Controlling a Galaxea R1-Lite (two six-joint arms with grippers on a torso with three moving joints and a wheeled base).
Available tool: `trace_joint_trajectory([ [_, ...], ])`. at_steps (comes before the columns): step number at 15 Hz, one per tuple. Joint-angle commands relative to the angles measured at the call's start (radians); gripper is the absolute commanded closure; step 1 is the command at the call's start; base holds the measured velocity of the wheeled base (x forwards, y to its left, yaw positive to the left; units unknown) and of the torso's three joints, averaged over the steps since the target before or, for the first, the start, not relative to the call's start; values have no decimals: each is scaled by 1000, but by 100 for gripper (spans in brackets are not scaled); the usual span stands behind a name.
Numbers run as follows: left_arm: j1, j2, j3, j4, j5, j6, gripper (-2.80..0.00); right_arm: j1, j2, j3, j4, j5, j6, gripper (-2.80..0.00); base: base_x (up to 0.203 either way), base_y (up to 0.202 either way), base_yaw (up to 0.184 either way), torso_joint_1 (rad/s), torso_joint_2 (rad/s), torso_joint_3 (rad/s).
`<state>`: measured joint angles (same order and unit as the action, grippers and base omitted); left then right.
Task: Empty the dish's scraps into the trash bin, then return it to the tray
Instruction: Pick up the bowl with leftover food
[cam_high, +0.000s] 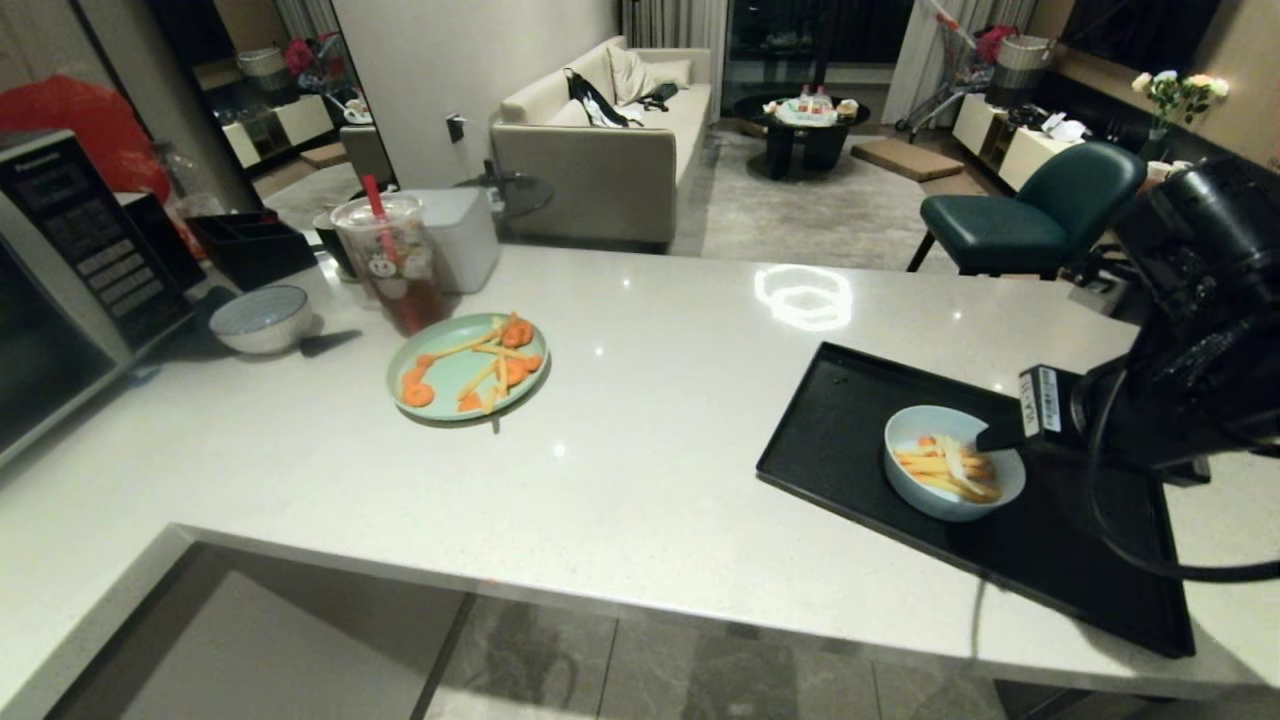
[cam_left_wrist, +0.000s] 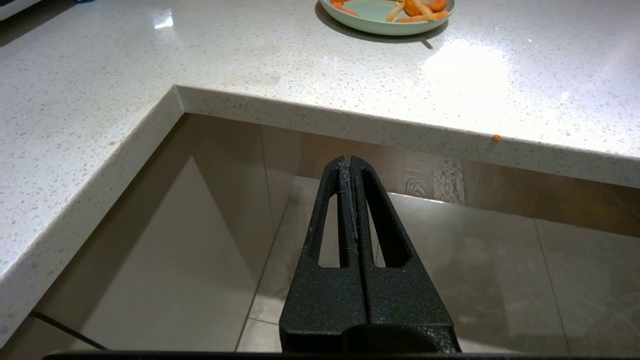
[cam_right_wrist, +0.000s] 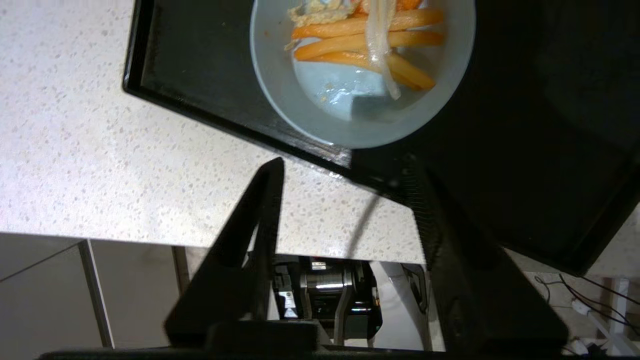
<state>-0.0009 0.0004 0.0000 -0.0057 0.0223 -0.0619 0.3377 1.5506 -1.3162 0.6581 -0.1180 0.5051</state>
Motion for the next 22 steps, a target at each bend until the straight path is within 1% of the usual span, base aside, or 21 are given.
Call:
trace_joint_trajectory([
  [1, -1, 0, 0, 0, 1, -1, 0, -39, 24, -7, 1, -2, -3, -280, 0, 0, 0, 0, 0, 0],
  [6, 0, 1, 0, 0, 1, -1, 0, -133, 73, -12, -5, -2, -24, -280, 0, 0, 0, 0, 0, 0],
  [12, 1, 1, 0, 0, 1, 0, 0, -185, 173, -12, -30, -7, -22, -280, 0, 0, 0, 0, 0, 0],
  [15, -1, 1, 0, 0, 1, -1, 0, -192, 236, -10, -71, -5, -3, -280, 0, 0, 0, 0, 0, 0],
  [17, 0, 1, 0, 0, 1, -1, 0, -190, 251, -11, -74, -6, 18, -280, 0, 0, 0, 0, 0, 0],
  [22, -1, 1, 0, 0, 1, 0, 0, -189, 267, -8, -72, -5, 26, -280, 0, 0, 0, 0, 0, 0],
])
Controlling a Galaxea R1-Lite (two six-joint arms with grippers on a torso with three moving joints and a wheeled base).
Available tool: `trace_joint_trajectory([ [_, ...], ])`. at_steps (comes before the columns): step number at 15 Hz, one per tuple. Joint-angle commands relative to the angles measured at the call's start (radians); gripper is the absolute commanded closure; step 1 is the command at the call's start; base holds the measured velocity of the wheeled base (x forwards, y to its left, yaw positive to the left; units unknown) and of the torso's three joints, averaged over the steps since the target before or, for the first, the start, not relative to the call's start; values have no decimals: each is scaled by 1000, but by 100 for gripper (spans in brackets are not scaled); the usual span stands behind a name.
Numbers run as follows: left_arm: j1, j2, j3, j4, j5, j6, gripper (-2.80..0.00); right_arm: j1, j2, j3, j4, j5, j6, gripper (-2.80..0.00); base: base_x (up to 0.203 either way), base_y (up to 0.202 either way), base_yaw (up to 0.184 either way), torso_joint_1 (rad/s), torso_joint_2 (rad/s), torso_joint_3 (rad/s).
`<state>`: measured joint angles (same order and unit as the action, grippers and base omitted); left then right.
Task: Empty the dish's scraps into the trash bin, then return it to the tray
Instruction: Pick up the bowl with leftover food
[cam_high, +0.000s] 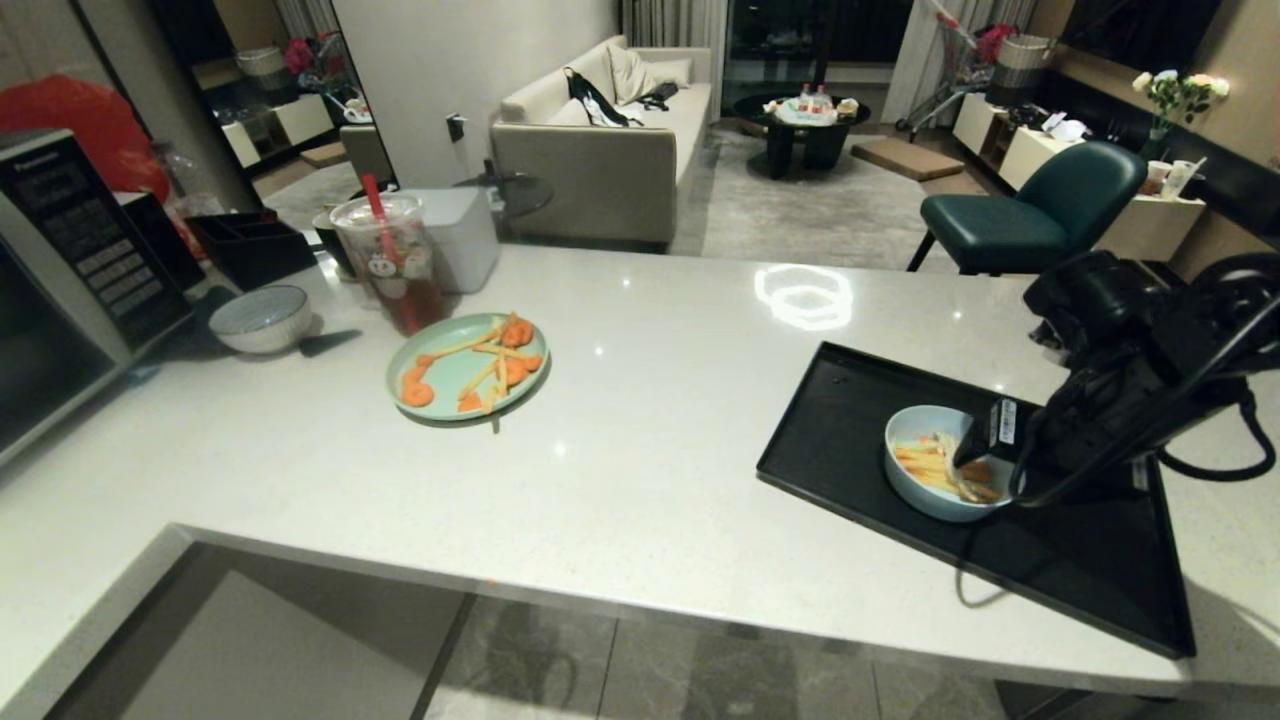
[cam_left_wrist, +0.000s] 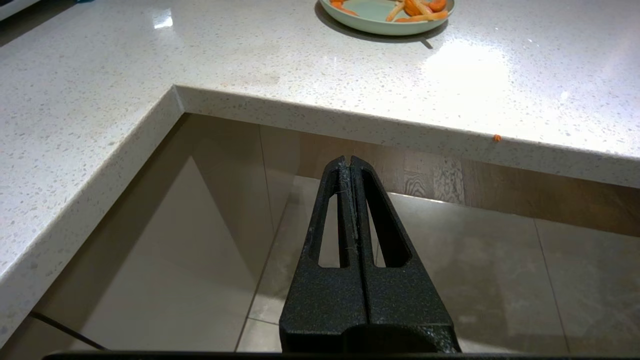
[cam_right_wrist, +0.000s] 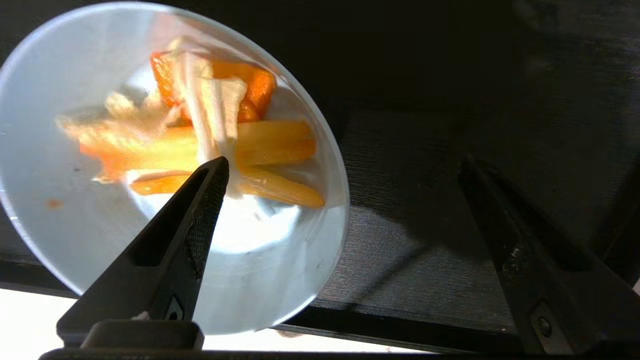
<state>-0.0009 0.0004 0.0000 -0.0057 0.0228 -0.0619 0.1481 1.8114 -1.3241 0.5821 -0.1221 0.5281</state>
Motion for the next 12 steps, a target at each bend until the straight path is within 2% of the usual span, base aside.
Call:
trace_joint_trajectory([
  [1, -1, 1, 0, 0, 0, -1, 0, 2, 6, -1, 2, -1, 3, -280, 0, 0, 0, 0, 0, 0],
  [12, -1, 1, 0, 0, 0, -1, 0, 10, 12, -3, 4, -2, 16, -280, 0, 0, 0, 0, 0, 0],
])
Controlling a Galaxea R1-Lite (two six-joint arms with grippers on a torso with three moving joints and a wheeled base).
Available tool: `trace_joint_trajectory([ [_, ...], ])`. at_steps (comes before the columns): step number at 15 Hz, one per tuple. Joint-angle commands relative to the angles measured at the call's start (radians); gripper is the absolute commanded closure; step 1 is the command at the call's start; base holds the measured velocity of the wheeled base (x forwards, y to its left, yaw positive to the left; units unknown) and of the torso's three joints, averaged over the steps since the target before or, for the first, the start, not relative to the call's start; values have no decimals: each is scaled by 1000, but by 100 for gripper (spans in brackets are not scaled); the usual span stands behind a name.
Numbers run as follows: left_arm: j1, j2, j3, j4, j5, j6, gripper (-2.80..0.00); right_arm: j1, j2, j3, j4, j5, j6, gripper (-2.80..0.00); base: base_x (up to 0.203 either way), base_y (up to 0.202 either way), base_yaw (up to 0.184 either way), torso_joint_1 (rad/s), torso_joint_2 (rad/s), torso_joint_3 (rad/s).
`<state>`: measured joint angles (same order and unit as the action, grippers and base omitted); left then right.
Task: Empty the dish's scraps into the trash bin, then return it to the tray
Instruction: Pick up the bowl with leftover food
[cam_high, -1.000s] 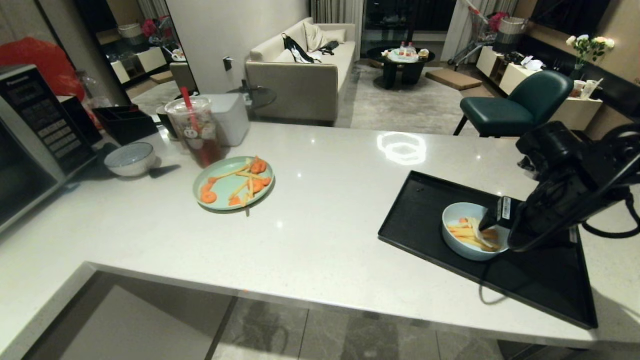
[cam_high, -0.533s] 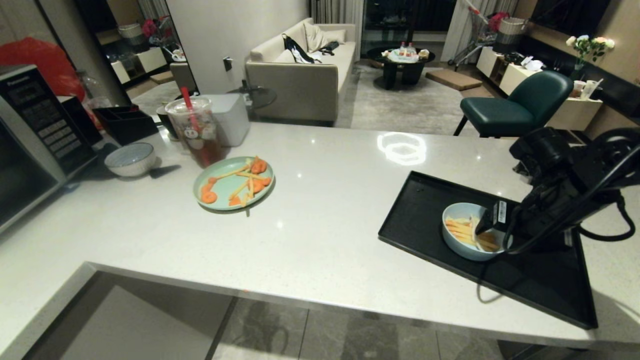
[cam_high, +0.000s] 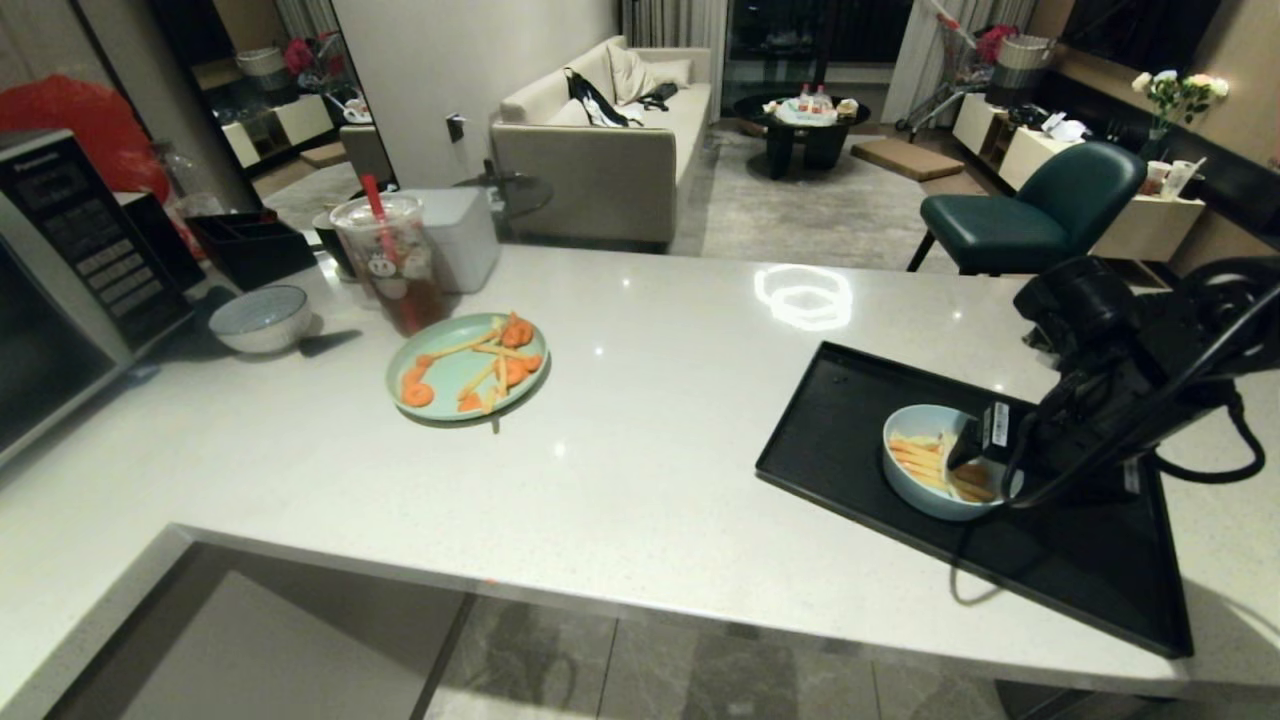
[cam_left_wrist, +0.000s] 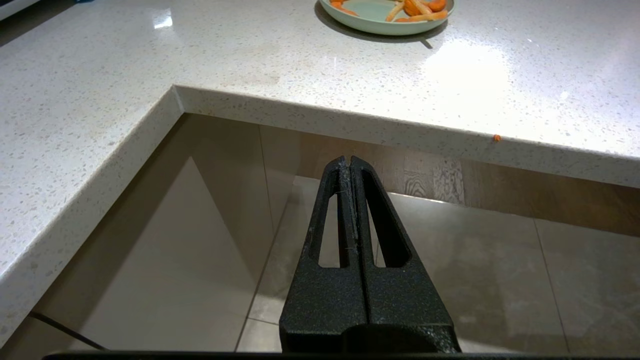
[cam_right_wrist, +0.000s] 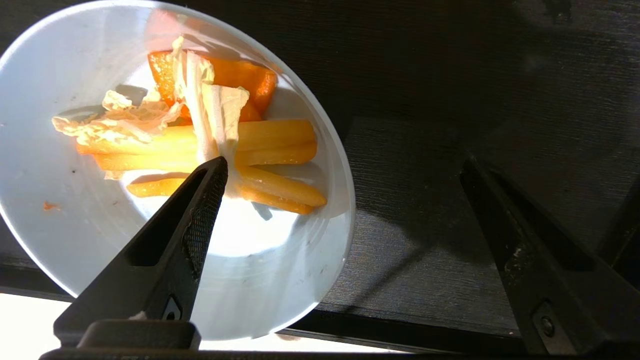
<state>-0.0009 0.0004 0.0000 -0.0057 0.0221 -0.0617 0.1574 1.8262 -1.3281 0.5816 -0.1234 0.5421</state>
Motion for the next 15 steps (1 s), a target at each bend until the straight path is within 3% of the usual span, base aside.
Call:
trace_joint_trajectory([
  [1, 0, 1, 0, 0, 1, 0, 0, 1, -1, 1, 3, -1, 2, -280, 0, 0, 0, 0, 0, 0],
  [4, -1, 1, 0, 0, 1, -1, 0, 2, -2, 1, 3, -1, 3, -280, 0, 0, 0, 0, 0, 0],
  [5, 0, 1, 0, 0, 1, -1, 0, 2, -2, 1, 3, -1, 2, 0, 0, 0, 0, 0, 0, 0],
  [15, 0, 1, 0, 0, 1, -1, 0, 2, 1, 1, 3, -15, 2, 0, 0, 0, 0, 0, 0, 0],
])
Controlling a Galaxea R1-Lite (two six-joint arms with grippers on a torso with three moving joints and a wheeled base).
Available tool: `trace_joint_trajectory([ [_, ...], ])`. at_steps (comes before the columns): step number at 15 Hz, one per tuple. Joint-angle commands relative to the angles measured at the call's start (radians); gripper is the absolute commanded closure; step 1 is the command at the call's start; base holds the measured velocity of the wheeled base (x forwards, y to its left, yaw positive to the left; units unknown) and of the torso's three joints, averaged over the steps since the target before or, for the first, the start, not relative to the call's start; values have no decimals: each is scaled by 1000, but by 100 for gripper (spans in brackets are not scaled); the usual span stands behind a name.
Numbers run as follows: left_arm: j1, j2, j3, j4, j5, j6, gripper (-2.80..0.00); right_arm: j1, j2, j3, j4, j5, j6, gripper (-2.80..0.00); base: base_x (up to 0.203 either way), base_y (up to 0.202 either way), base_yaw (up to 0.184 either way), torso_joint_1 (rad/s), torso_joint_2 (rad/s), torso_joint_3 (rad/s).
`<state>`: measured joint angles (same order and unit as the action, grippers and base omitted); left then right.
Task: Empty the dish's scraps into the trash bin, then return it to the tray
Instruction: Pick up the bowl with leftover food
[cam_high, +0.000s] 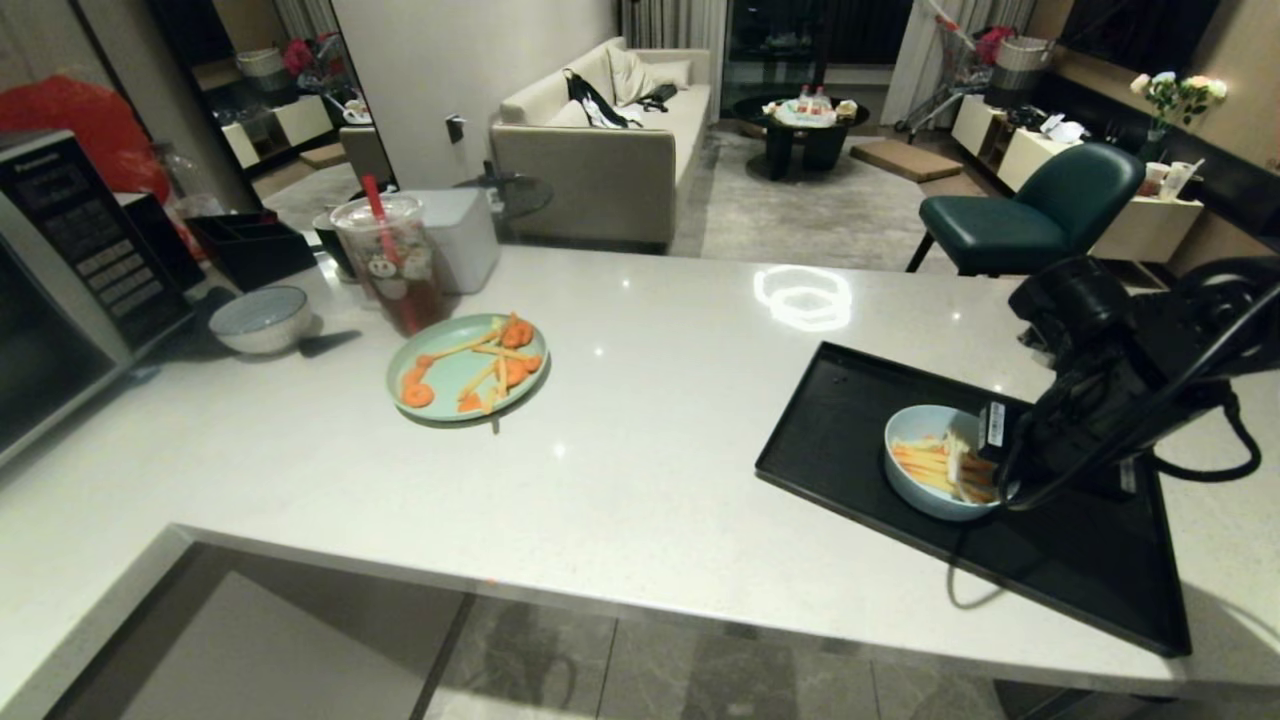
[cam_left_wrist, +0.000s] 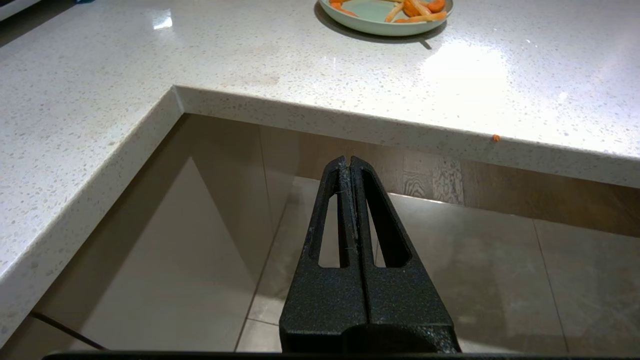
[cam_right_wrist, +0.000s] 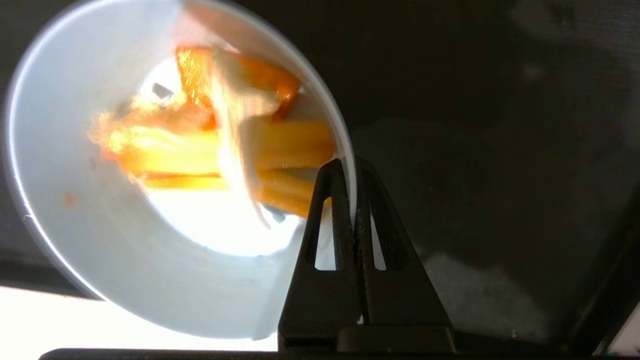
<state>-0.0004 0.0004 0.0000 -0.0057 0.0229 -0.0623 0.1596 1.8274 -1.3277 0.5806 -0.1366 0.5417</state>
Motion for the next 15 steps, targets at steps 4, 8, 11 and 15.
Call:
trace_joint_trajectory([
  [4, 0, 1, 0, 0, 0, -1, 0, 0, 0, 1, 4, -1, 3, 0, 0, 0, 0, 0, 0, 0],
  [8, 0, 1, 0, 0, 0, -1, 0, 0, -2, 1, 4, -1, 3, 0, 0, 0, 0, 0, 0, 0],
  [11, 0, 1, 0, 0, 0, 0, 0, 0, -11, 2, 2, -3, 3, 0, 0, 0, 0, 0, 0, 0],
  [15, -1, 1, 0, 0, 0, -1, 0, 0, -40, 11, 7, -3, 3, 0, 0, 0, 0, 0, 0, 0],
])
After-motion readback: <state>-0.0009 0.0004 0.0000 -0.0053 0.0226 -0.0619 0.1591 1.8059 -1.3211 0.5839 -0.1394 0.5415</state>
